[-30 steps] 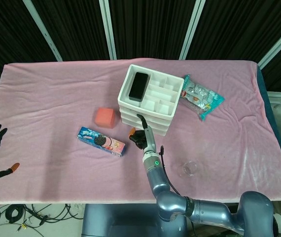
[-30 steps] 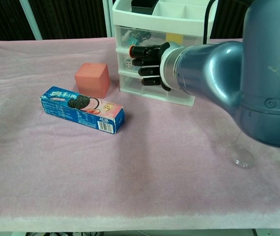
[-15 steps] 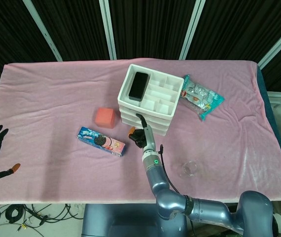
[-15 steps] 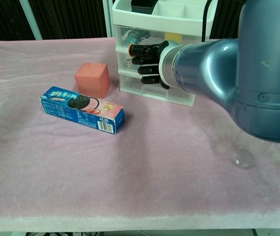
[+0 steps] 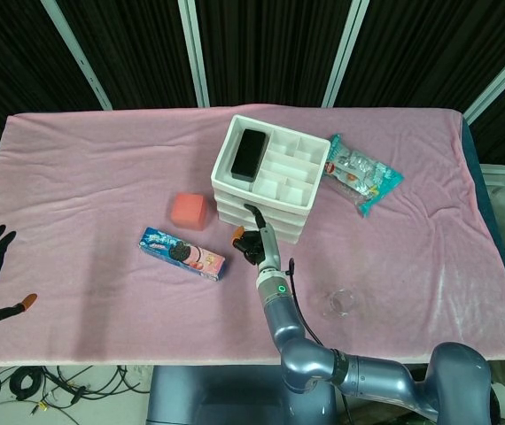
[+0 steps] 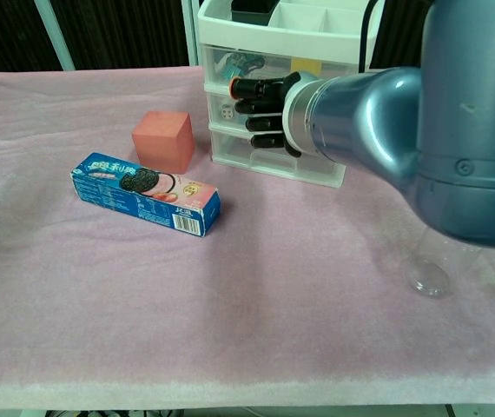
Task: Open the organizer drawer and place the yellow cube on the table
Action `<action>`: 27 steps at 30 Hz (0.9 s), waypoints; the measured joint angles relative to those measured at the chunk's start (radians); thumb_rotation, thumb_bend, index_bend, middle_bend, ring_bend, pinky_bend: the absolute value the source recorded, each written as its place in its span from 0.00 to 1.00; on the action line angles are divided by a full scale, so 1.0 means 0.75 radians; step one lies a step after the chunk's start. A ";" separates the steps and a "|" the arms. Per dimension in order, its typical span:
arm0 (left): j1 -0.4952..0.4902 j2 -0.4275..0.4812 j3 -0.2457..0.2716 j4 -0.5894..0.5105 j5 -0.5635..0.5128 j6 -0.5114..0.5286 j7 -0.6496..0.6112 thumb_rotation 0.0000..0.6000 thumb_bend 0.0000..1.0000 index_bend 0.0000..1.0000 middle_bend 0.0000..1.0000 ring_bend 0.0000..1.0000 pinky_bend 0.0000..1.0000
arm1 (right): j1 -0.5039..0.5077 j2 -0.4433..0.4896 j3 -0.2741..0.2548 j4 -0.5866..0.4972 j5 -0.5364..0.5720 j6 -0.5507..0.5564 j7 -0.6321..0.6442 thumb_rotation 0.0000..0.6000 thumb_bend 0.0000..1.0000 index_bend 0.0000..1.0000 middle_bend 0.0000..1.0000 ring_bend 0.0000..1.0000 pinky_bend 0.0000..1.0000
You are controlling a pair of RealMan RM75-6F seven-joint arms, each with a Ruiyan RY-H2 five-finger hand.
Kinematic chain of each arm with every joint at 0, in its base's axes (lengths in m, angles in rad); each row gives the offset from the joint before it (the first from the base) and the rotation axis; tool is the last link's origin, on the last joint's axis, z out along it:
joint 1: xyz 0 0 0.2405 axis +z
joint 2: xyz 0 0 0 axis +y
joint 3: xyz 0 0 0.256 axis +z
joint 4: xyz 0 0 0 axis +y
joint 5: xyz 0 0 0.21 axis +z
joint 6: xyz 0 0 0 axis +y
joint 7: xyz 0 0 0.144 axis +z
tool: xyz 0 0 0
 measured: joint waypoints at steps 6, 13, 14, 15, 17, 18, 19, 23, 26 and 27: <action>-0.001 0.000 0.000 0.001 -0.002 -0.003 0.002 1.00 0.00 0.00 0.00 0.00 0.00 | 0.003 0.007 0.015 -0.006 0.009 -0.006 -0.002 1.00 0.70 0.11 0.94 1.00 1.00; -0.002 -0.001 -0.002 -0.003 -0.004 -0.004 0.008 1.00 0.00 0.00 0.00 0.00 0.00 | 0.002 0.016 0.014 -0.033 0.020 -0.014 -0.008 1.00 0.70 0.16 0.94 1.00 1.00; -0.002 -0.001 -0.002 -0.003 -0.005 -0.005 0.009 1.00 0.00 0.00 0.00 0.00 0.00 | 0.000 0.017 0.013 -0.035 0.022 -0.014 -0.008 1.00 0.70 0.16 0.94 1.00 1.00; -0.003 -0.002 -0.003 -0.003 -0.006 -0.005 0.009 1.00 0.00 0.00 0.00 0.00 0.00 | -0.002 0.019 0.012 -0.041 0.026 -0.015 -0.007 1.00 0.70 0.16 0.94 1.00 1.00; -0.002 -0.002 -0.003 -0.004 -0.007 -0.005 0.008 1.00 0.00 0.00 0.00 0.00 0.00 | -0.005 0.021 0.010 -0.048 0.029 -0.016 -0.006 1.00 0.70 0.17 0.94 1.00 1.00; -0.002 -0.001 -0.002 -0.004 -0.006 -0.005 0.008 1.00 0.00 0.00 0.00 0.00 0.00 | -0.008 0.023 0.007 -0.054 0.030 -0.017 -0.006 1.00 0.70 0.17 0.94 1.00 1.00; -0.003 -0.001 -0.001 -0.003 -0.005 -0.006 0.009 1.00 0.00 0.00 0.00 0.00 0.00 | -0.011 0.025 0.004 -0.060 0.031 -0.018 -0.005 1.00 0.70 0.17 0.94 1.00 1.00; -0.003 -0.001 0.000 -0.005 -0.003 -0.006 0.010 1.00 0.00 0.00 0.00 0.00 0.00 | -0.025 0.032 -0.013 -0.094 0.028 -0.021 -0.001 1.00 0.70 0.17 0.94 1.00 1.00; -0.003 -0.002 0.000 -0.005 -0.004 -0.007 0.010 1.00 0.00 0.00 0.00 0.00 0.00 | -0.040 0.039 -0.031 -0.127 0.022 -0.024 0.003 1.00 0.70 0.17 0.94 1.00 1.00; -0.003 -0.002 0.000 -0.005 -0.005 -0.007 0.010 1.00 0.00 0.00 0.00 0.00 0.00 | -0.045 0.042 -0.040 -0.139 0.020 -0.025 0.004 1.00 0.70 0.17 0.94 1.00 1.00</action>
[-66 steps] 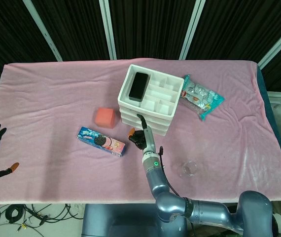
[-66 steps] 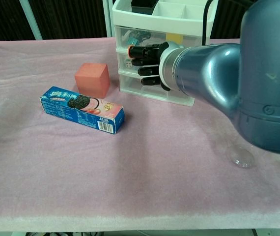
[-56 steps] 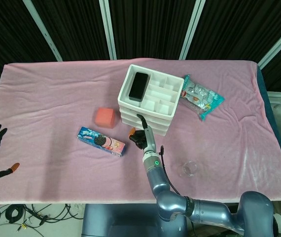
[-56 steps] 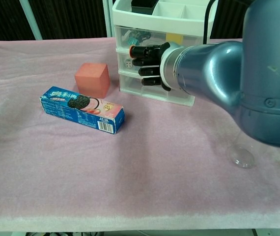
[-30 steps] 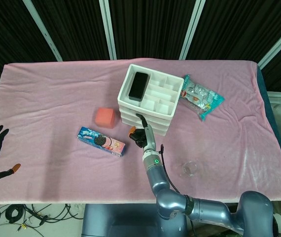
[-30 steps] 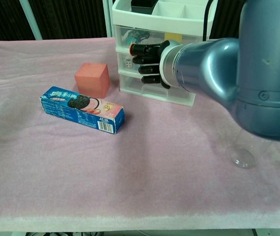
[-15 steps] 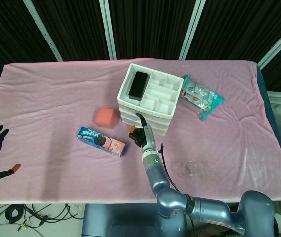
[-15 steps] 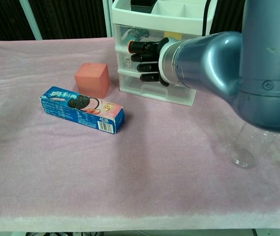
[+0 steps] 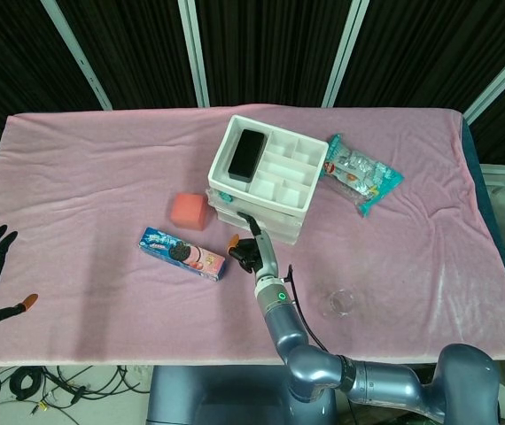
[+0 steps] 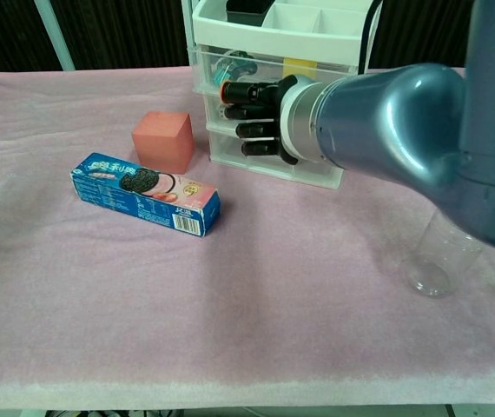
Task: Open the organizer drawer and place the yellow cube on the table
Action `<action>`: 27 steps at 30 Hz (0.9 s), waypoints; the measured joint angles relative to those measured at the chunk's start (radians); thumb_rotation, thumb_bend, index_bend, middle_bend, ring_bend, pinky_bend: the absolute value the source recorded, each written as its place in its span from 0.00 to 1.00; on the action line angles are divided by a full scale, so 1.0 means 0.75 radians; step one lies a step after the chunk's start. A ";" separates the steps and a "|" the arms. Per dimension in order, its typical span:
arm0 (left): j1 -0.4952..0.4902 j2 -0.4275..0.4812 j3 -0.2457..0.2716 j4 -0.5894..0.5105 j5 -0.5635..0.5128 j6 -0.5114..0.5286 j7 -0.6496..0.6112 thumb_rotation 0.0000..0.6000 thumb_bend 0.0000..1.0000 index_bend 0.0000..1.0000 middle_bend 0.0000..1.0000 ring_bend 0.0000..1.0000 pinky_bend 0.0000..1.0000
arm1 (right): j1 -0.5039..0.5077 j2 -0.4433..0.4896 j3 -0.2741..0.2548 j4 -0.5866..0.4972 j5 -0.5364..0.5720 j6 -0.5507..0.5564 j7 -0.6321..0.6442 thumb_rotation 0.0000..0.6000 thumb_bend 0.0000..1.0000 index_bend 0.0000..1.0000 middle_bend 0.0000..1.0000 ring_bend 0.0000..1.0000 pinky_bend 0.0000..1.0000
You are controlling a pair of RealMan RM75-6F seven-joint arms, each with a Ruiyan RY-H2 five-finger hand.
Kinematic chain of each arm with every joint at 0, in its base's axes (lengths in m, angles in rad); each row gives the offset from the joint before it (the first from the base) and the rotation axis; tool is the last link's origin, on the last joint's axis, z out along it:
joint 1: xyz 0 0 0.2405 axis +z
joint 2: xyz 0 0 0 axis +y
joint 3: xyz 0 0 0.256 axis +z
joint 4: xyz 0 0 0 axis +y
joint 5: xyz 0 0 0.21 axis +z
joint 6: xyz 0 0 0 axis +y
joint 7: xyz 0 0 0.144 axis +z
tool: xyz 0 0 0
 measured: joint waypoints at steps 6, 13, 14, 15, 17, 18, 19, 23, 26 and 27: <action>0.001 -0.001 0.002 0.000 0.004 0.003 0.004 1.00 0.00 0.00 0.00 0.00 0.00 | -0.027 0.014 -0.039 -0.050 -0.013 0.000 0.005 1.00 0.70 0.12 0.94 1.00 1.00; 0.000 0.000 -0.001 0.001 0.002 0.003 0.001 1.00 0.00 0.00 0.00 0.00 0.00 | -0.049 0.045 -0.074 -0.100 -0.010 -0.016 -0.007 1.00 0.70 0.00 0.93 1.00 1.00; 0.000 -0.001 0.000 0.001 0.002 0.003 0.001 1.00 0.00 0.00 0.00 0.00 0.00 | -0.052 0.050 -0.079 -0.109 -0.010 -0.019 -0.009 1.00 0.70 0.00 0.93 1.00 1.00; 0.000 -0.001 0.000 0.001 0.002 0.002 0.001 1.00 0.00 0.00 0.00 0.00 0.00 | -0.056 0.058 -0.086 -0.120 -0.012 -0.023 -0.012 1.00 0.70 0.00 0.93 1.00 1.00; 0.000 -0.001 0.000 0.000 0.001 0.003 0.001 1.00 0.00 0.00 0.00 0.00 0.00 | -0.062 0.067 -0.095 -0.137 -0.014 -0.027 -0.015 1.00 0.70 0.00 0.93 1.00 1.00; 0.001 -0.001 -0.001 0.000 0.001 0.003 0.001 1.00 0.00 0.00 0.00 0.00 0.00 | -0.067 0.072 -0.099 -0.150 -0.016 -0.028 -0.015 1.00 0.70 0.00 0.93 1.00 1.00; 0.001 -0.001 -0.001 0.000 0.002 0.004 0.000 1.00 0.00 0.00 0.00 0.00 0.00 | -0.071 0.077 -0.102 -0.161 -0.017 -0.028 -0.015 1.00 0.70 0.00 0.93 1.00 1.00; 0.000 -0.001 -0.001 0.001 0.003 0.004 0.002 1.00 0.00 0.00 0.00 0.00 0.00 | -0.087 0.099 -0.123 -0.225 -0.029 -0.022 -0.020 1.00 0.70 0.00 0.93 1.00 1.00; 0.001 -0.002 -0.001 0.002 0.005 0.009 0.005 1.00 0.00 0.00 0.00 0.00 0.00 | -0.096 0.120 -0.141 -0.288 -0.052 -0.010 -0.033 1.00 0.70 0.00 0.92 0.99 1.00; 0.001 -0.003 -0.001 0.003 0.006 0.010 0.007 1.00 0.00 0.00 0.00 0.00 0.00 | -0.098 0.129 -0.148 -0.314 -0.066 0.000 -0.043 1.00 0.71 0.00 0.92 0.99 1.00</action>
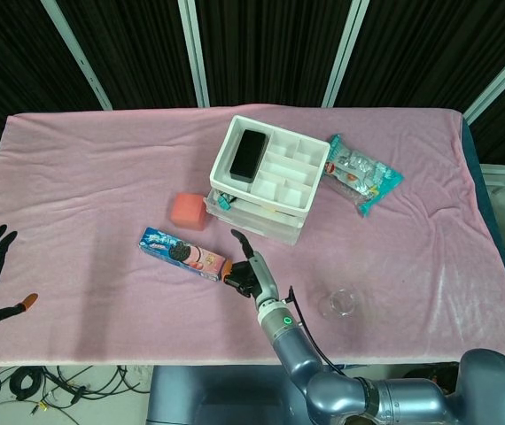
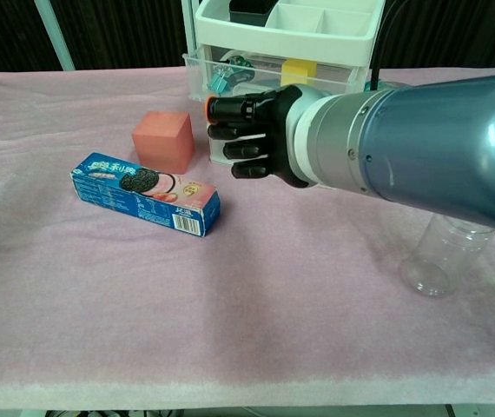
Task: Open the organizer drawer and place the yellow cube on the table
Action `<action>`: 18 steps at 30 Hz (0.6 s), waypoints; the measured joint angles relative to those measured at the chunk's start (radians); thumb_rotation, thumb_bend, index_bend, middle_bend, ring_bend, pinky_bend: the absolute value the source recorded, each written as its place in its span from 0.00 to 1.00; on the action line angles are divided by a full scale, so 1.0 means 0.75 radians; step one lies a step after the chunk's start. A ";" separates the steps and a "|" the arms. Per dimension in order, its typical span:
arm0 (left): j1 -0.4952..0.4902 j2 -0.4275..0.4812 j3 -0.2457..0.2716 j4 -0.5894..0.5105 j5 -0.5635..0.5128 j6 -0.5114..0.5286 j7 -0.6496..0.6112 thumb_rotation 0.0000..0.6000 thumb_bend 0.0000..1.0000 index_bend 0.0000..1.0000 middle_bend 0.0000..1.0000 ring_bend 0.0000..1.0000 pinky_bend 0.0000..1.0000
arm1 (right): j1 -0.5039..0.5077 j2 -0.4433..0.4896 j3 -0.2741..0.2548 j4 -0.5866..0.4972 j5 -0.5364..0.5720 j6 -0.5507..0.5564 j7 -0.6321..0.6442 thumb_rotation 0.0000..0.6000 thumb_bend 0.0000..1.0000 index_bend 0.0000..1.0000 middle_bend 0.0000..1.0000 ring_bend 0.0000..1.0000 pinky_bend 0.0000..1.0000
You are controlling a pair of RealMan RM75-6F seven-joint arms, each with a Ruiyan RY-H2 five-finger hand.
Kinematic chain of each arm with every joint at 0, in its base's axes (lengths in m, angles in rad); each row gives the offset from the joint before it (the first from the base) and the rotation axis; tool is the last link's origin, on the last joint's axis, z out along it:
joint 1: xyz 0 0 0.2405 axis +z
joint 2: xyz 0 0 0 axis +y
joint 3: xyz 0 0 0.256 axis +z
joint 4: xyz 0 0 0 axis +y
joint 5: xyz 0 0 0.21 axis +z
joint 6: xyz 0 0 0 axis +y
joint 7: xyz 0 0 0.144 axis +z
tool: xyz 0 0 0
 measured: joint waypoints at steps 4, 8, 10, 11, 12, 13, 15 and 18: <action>0.002 -0.002 0.001 0.003 0.007 0.008 0.007 1.00 0.00 0.00 0.00 0.00 0.00 | 0.007 0.029 -0.023 -0.049 -0.050 0.041 -0.064 1.00 0.70 0.01 0.92 0.98 0.99; 0.004 -0.003 0.000 0.008 0.011 0.017 0.007 1.00 0.00 0.00 0.00 0.00 0.00 | 0.032 0.060 -0.033 -0.074 -0.102 0.097 -0.158 1.00 0.70 0.06 0.92 0.98 0.99; 0.004 -0.003 0.001 0.009 0.011 0.017 0.007 1.00 0.00 0.00 0.00 0.00 0.00 | 0.050 0.077 -0.040 -0.080 -0.125 0.134 -0.220 1.00 0.70 0.07 0.92 0.98 0.99; 0.004 -0.003 0.001 0.010 0.011 0.017 0.006 1.00 0.00 0.00 0.00 0.00 0.00 | 0.058 0.084 -0.044 -0.082 -0.132 0.149 -0.249 1.00 0.70 0.07 0.92 0.98 0.99; 0.004 -0.003 0.001 0.009 0.012 0.017 0.006 1.00 0.00 0.00 0.00 0.00 0.00 | 0.070 0.095 -0.049 -0.083 -0.137 0.170 -0.291 1.00 0.70 0.07 0.92 0.98 0.99; 0.004 -0.003 0.001 0.009 0.012 0.017 0.006 1.00 0.00 0.00 0.00 0.00 0.00 | 0.079 0.103 -0.052 -0.083 -0.139 0.186 -0.325 1.00 0.70 0.08 0.92 0.98 0.99; 0.005 -0.003 0.002 0.008 0.011 0.015 0.005 1.00 0.00 0.00 0.00 0.00 0.00 | 0.103 0.122 -0.060 -0.081 -0.139 0.226 -0.409 1.00 0.70 0.11 0.92 0.98 0.99; 0.004 -0.002 0.003 0.004 0.010 0.012 0.003 1.00 0.00 0.00 0.00 0.00 0.00 | 0.140 0.147 -0.071 -0.072 -0.127 0.293 -0.536 1.00 0.70 0.15 0.92 0.98 0.99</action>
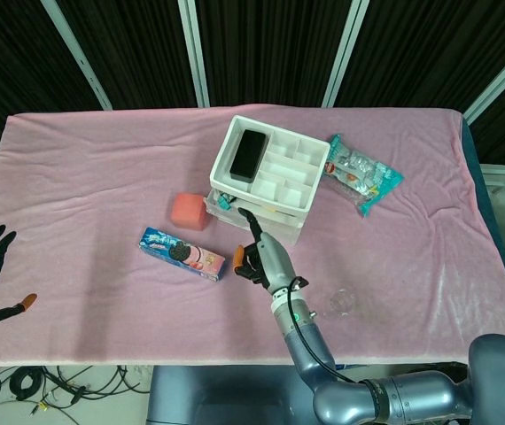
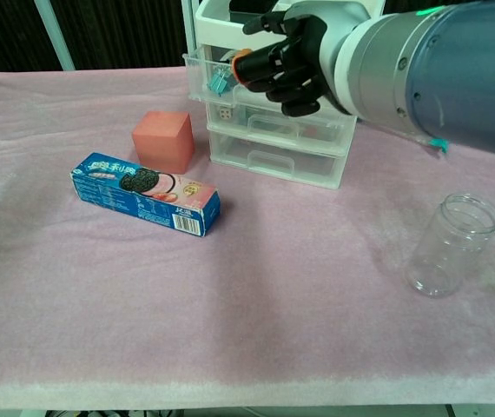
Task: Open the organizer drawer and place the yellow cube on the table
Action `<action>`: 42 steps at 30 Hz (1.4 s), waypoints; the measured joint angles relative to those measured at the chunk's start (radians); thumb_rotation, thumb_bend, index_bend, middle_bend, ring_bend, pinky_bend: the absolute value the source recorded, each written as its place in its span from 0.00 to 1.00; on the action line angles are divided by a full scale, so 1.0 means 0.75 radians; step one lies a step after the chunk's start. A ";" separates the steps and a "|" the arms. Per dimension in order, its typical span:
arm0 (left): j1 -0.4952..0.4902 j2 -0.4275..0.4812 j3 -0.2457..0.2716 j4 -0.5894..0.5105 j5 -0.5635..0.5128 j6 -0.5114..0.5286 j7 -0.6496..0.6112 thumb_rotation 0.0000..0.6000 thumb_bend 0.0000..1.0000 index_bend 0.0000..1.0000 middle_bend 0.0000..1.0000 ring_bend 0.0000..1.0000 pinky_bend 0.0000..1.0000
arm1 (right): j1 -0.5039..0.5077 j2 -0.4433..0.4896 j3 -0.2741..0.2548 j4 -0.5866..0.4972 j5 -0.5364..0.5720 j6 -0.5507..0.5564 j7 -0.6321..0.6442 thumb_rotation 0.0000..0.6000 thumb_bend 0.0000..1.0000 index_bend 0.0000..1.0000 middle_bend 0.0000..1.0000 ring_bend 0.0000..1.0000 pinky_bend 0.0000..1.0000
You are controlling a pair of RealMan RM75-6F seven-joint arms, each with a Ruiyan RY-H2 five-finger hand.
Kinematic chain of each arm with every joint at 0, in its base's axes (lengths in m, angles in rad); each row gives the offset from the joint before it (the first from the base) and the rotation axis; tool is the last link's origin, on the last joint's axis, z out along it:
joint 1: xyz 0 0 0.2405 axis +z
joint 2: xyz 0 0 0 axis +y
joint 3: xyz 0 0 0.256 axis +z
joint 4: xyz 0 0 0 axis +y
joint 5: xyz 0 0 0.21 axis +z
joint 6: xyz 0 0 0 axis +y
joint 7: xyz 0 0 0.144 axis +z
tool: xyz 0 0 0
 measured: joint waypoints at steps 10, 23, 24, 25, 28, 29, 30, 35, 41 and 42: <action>-0.001 0.004 0.001 -0.012 -0.009 -0.010 -0.006 1.00 0.00 0.00 0.00 0.00 0.00 | 0.074 0.042 0.001 0.034 0.187 0.098 -0.198 1.00 0.70 0.17 0.92 0.98 0.99; -0.002 0.008 0.000 -0.018 -0.013 -0.017 -0.013 1.00 0.00 0.00 0.00 0.00 0.00 | 0.093 0.040 0.000 0.079 0.220 0.091 -0.218 1.00 0.70 0.18 0.92 0.98 0.99; -0.002 0.008 0.000 -0.018 -0.013 -0.017 -0.014 1.00 0.00 0.00 0.00 0.00 0.00 | 0.096 0.039 0.000 0.079 0.221 0.093 -0.220 1.00 0.71 0.19 0.92 0.98 0.99; -0.001 0.008 0.000 -0.019 -0.014 -0.017 -0.014 1.00 0.00 0.00 0.00 0.00 0.00 | 0.097 0.037 0.000 0.079 0.222 0.094 -0.221 1.00 0.71 0.21 0.92 0.98 0.99; -0.001 0.009 -0.001 -0.021 -0.017 -0.018 -0.015 1.00 0.00 0.00 0.00 0.00 0.00 | 0.103 0.035 -0.001 0.078 0.230 0.095 -0.230 1.00 0.71 0.25 0.92 0.98 0.99; -0.001 0.010 0.000 -0.022 -0.017 -0.019 -0.015 1.00 0.00 0.00 0.00 0.00 0.00 | 0.105 0.033 -0.001 0.077 0.233 0.095 -0.231 1.00 0.70 0.26 0.92 0.98 0.99; -0.001 0.010 0.000 -0.022 -0.017 -0.019 -0.016 1.00 0.00 0.00 0.00 0.00 0.00 | 0.105 0.032 0.000 0.076 0.238 0.093 -0.229 1.00 0.70 0.27 0.92 0.98 0.99; -0.001 0.014 0.000 -0.027 -0.019 -0.023 -0.025 1.00 0.00 0.00 0.00 0.00 0.00 | 0.102 0.031 0.016 0.067 0.265 0.075 -0.211 1.00 0.71 0.29 0.92 0.98 0.99; -0.003 0.013 -0.001 -0.025 -0.016 -0.021 -0.027 1.00 0.00 0.00 0.00 0.00 0.00 | 0.094 0.039 0.026 0.023 0.276 0.065 -0.192 1.00 0.70 0.29 0.92 0.98 0.99; -0.003 0.013 -0.001 -0.025 -0.016 -0.021 -0.027 1.00 0.00 0.00 0.00 0.00 0.00 | 0.092 0.042 0.026 0.009 0.276 0.064 -0.189 1.00 0.70 0.29 0.92 0.98 0.99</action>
